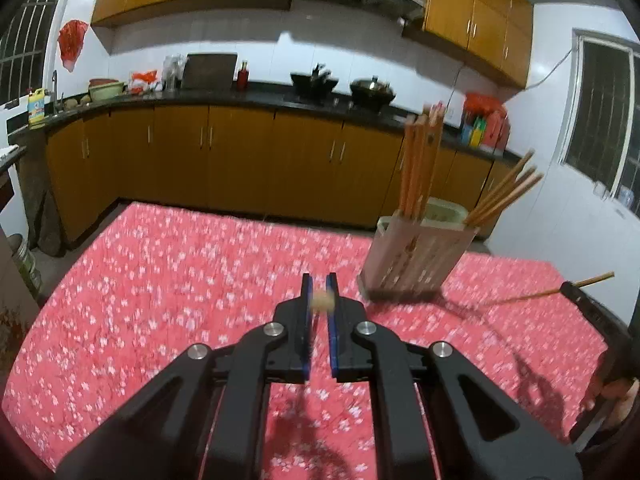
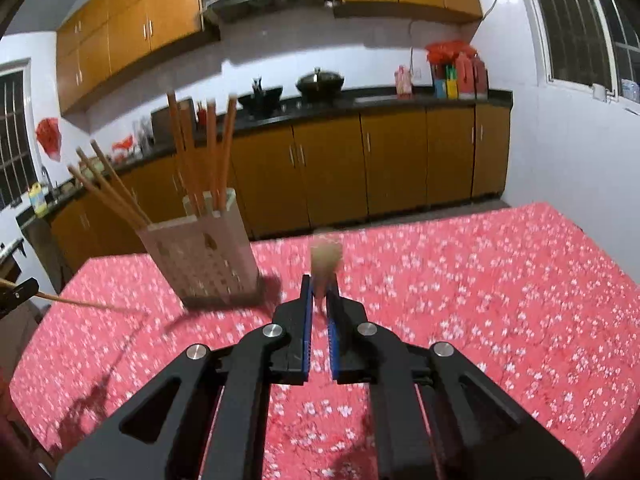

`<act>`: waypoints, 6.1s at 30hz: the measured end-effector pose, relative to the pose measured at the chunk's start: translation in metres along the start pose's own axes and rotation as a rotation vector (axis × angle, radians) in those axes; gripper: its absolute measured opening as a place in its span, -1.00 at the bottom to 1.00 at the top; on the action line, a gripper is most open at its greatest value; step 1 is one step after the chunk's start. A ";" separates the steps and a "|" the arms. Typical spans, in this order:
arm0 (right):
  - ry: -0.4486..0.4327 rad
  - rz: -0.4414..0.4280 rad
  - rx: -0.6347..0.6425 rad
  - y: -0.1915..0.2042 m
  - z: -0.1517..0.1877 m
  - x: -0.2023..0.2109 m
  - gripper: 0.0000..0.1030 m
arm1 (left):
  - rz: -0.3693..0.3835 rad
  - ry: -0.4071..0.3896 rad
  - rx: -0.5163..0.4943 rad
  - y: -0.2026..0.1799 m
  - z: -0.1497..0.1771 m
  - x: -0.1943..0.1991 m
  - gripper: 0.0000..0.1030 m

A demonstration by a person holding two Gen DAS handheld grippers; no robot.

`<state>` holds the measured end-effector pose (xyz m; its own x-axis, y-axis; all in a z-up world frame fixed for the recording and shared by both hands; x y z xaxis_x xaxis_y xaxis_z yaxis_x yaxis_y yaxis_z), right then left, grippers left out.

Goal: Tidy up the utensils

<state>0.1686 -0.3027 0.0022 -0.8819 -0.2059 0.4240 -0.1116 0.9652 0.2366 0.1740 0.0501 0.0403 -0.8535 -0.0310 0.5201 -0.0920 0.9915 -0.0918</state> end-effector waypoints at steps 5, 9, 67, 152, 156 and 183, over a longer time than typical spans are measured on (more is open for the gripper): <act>-0.036 -0.001 0.007 0.001 -0.011 0.008 -0.86 | 0.023 -0.043 0.009 -0.002 -0.016 0.013 -0.85; -0.044 -0.004 0.012 0.003 -0.014 0.010 -0.86 | 0.027 -0.052 0.003 -0.003 -0.021 0.015 -0.85; -0.234 -0.219 0.114 0.090 -0.115 -0.009 -0.02 | 0.076 -0.331 0.080 -0.078 -0.146 -0.001 0.00; -0.108 -0.019 0.174 0.090 0.085 0.090 0.97 | -0.124 -0.229 -0.123 -0.020 0.103 0.096 0.92; -0.104 -0.018 0.172 0.089 0.085 0.089 0.97 | -0.122 -0.225 -0.124 -0.022 0.103 0.096 0.92; -0.082 -0.022 0.159 0.089 0.088 0.085 0.97 | -0.123 -0.202 -0.114 -0.020 0.107 0.089 0.92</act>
<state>0.0439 -0.2201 -0.0174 -0.9120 -0.2194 0.3465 -0.1961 0.9753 0.1013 0.0451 0.0139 -0.0022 -0.9258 -0.1653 0.3399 -0.1526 0.9862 0.0639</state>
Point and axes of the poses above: each gripper's, at about its wrist camera, not at the fingertips, and x roughly against the way its jaws point, y to its left, z to its underside, the point moved 3 cm from there along -x, roughly the way its jaws point, and after that the axes turned 9 degrees about -z, right-handed, at the moved point
